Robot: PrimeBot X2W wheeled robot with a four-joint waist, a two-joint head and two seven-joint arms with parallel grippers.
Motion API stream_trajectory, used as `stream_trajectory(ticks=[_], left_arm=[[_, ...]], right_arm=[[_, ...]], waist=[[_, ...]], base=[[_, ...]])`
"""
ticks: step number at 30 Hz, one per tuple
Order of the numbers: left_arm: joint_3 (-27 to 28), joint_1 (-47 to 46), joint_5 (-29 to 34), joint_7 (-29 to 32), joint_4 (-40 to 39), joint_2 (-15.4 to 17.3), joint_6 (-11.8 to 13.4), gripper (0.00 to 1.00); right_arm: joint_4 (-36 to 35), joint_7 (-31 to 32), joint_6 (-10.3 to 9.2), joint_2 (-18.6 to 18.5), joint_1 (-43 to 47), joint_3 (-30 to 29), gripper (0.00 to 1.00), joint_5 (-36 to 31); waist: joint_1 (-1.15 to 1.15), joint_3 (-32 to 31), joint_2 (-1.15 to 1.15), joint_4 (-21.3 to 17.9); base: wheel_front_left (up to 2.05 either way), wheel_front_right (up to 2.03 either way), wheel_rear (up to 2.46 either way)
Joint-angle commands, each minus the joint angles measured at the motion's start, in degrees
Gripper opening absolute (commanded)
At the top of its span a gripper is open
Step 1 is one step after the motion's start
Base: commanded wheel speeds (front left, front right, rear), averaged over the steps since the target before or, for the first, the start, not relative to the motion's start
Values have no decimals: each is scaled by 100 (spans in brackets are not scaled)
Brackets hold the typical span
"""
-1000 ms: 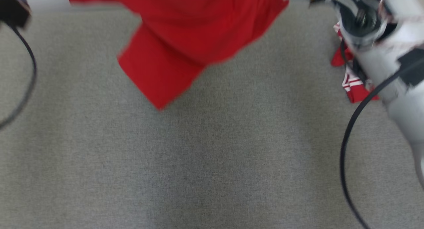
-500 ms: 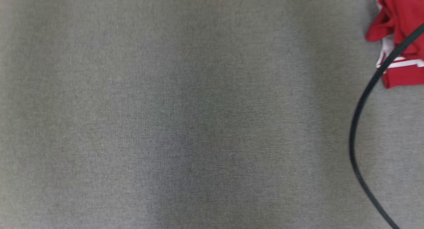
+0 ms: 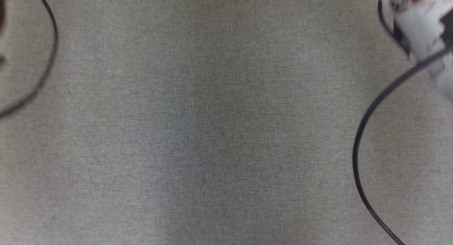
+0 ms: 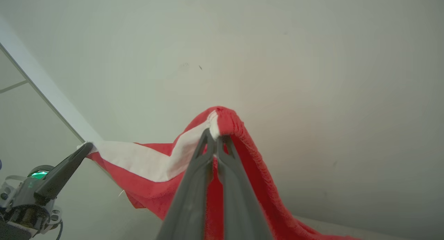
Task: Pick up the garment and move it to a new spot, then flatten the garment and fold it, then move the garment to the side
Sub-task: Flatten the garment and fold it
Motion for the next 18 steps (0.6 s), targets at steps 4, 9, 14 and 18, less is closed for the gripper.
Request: stream_trajectory(ticks=[4, 9, 14, 18], left_arm=[[158, 1031, -60, -34, -610, 89, 7, 0], [392, 2392, -172, -33, -1368, 100, 6, 0], [588, 3649, -191, -31, -1968, 109, 61, 0], [764, 4644, -79, -31, -2410, 96, 159, 0]], right_arm=[[-648, -175, 2, -364, 657, 351, 0, 326], [-1518, -408, 2, -815, 1653, 713, 0, 709], [-2171, -532, 2, -1162, 2570, 938, 0, 884], [-2555, -604, 2, -1405, 3245, 1045, 0, 801]], waist=[[0, -352, -1, -29], [0, -801, -1, -3], [0, -1227, -1, -31], [0, -1569, -1, -87]], base=[[0, 0, 0], [0, 0, 0], [0, 0, 0], [0, 0, 0]])
